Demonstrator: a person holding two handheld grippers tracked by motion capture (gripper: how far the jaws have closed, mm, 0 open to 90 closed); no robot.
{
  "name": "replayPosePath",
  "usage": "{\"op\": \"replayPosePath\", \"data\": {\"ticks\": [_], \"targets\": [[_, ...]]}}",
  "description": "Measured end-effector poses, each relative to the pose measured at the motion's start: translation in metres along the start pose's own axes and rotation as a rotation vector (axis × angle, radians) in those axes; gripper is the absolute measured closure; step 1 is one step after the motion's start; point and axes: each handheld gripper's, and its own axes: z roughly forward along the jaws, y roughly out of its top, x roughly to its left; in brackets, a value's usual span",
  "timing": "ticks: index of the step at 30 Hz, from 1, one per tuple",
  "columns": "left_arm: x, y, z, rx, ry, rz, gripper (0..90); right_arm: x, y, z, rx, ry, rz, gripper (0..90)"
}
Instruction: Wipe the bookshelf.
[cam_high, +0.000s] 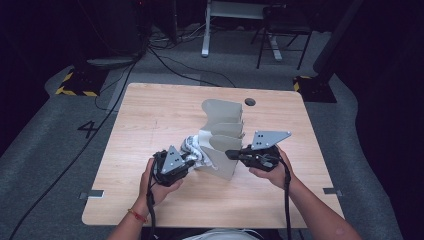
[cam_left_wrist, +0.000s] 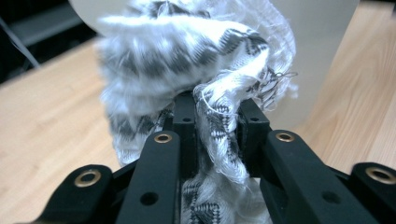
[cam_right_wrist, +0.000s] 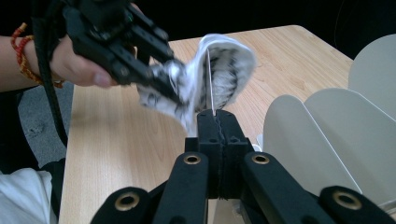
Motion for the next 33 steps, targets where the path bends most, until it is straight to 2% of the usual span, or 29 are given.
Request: {"op": "replayPosePath", "data": {"ticks": [1,2,4,6,10,13,14,15,17,20,24,27,28,29,31,33], "targets": [[-0.001,0.003,-0.005,-0.037,-0.004,-0.008,75.7,0.000,0.000,0.000,-0.001,0.000,0.001,90.0],[-0.003,0.007,-0.010,-0.072,-0.007,0.003,76.3,0.000,0.000,0.000,0.000,-0.002,-0.001,90.0],[-0.011,0.013,-0.014,-0.101,-0.040,0.050,76.9,0.001,0.000,0.000,0.001,-0.004,-0.002,90.0],[-0.018,0.015,-0.010,-0.090,-0.053,0.073,78.2,0.000,0.000,0.000,0.000,-0.003,-0.002,90.0],[-0.027,0.013,0.009,-0.059,-0.100,0.091,80.1,0.001,0.000,0.000,-0.002,-0.001,0.005,90.0],[-0.034,0.011,0.024,-0.013,-0.119,0.118,80.8,0.001,0.000,0.000,0.001,-0.006,-0.001,90.0],[-0.037,0.010,0.029,0.020,-0.103,0.142,80.5,0.001,0.000,0.000,0.000,-0.005,-0.001,90.0],[-0.038,0.009,0.031,0.032,-0.093,0.144,79.5,0.001,0.000,0.000,-0.002,-0.003,0.002,90.0],[-0.036,0.005,0.031,0.039,-0.104,0.126,79.3,0.001,0.000,0.000,-0.003,-0.004,0.002,90.0],[-0.030,-0.005,0.032,0.078,-0.101,0.100,81.6,0.002,-0.001,0.000,-0.003,-0.012,-0.006,90.0],[-0.031,-0.011,0.040,0.103,-0.155,0.096,83.8,0.002,0.000,0.000,-0.002,-0.010,-0.006,90.0],[-0.046,-0.015,0.052,0.162,-0.195,0.150,84.4,0.002,0.000,0.000,-0.002,-0.010,-0.005,90.0],[-0.053,-0.018,0.059,0.201,-0.207,0.178,84.4,0.001,0.000,0.000,-0.002,-0.008,-0.005,90.0],[-0.057,-0.021,0.066,0.225,-0.219,0.188,84.4,0.001,0.000,0.000,-0.002,-0.007,-0.005,90.0],[-0.060,-0.026,0.078,0.259,-0.238,0.178,84.4,0.001,-0.001,0.000,-0.005,-0.005,-0.003,90.0],[-0.061,-0.030,0.089,0.285,-0.235,0.174,84.4,0.002,-0.001,0.000,-0.005,-0.007,-0.004,90.0]]}}
